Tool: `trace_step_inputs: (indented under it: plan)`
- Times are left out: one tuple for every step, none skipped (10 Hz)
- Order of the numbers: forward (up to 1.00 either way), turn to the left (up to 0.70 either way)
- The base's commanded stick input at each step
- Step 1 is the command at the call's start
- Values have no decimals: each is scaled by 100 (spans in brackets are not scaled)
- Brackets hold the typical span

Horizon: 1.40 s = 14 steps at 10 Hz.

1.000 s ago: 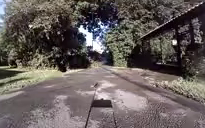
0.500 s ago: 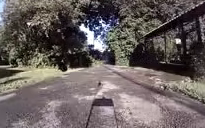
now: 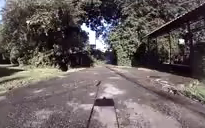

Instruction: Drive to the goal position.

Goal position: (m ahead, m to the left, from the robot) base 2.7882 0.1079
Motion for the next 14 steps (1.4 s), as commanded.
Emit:
trace_step_inputs:
  plan:
    - [70, 0]
    - [70, 0]
    - [70, 0]
    - [70, 0]
    - [70, 0]
    - [70, 0]
    - [70, 0]
    - [70, 0]
    - [70, 0]
    - [70, 0]
    - [70, 0]
    - [70, 0]
    - [70, 0]
    - [70, 0]
